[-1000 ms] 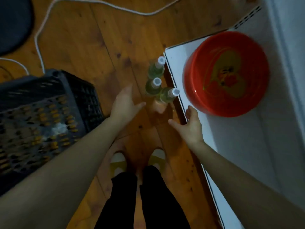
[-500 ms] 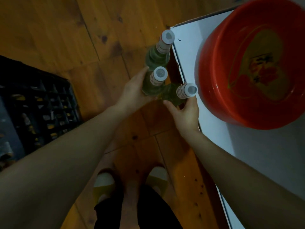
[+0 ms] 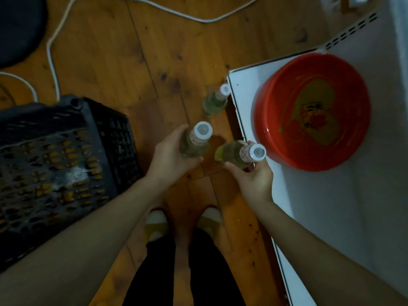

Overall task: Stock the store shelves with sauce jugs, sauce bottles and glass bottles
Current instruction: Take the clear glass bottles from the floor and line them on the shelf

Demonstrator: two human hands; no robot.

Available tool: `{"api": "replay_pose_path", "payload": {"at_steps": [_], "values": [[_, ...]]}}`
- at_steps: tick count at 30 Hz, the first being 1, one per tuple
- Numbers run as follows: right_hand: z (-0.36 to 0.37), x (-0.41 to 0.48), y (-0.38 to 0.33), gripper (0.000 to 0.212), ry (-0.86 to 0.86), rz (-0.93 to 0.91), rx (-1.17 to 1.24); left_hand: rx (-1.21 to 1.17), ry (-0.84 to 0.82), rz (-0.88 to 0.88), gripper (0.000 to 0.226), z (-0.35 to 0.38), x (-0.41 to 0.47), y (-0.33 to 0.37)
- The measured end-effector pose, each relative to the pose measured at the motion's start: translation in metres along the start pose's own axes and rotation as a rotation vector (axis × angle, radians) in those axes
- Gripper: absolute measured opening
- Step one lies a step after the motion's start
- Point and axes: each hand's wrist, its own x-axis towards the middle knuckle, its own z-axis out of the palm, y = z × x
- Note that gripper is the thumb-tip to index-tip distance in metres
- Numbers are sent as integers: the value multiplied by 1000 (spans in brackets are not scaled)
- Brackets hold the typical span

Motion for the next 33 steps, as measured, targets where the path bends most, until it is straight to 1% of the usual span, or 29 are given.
{"api": "replay_pose_path", "payload": {"at_steps": [4, 8, 12, 18, 22, 25, 28, 33], "values": [[-29, -54, -59, 56, -52, -28, -6, -45, 40, -58, 76, -48, -52, 59], [-61, -106, -125, 53, -124, -63, -8, -53, 40, -74, 76, -100, -97, 124], [-96, -150, -193, 54, -159, -102, 26, -30, 23, -39, 79, -158, -130, 191], [-152, -213, -288, 41, -61, -177, 64, 67, 17, 105, 75, -234, -172, 291], [-201, -252, -344, 43, 32, -246, 73, 76, 29, 191, 74, -269, -197, 354], [-243, -278, -379, 45, 96, -312, 95, 55, 54, 239, 75, -281, -207, 397], [-289, -298, -407, 40, 130, -361, 96, 97, 68, 270, 79, -284, -212, 443], [-362, -323, -443, 37, 214, -445, 108, 116, 2, 418, 82, -273, -214, 526]]}}
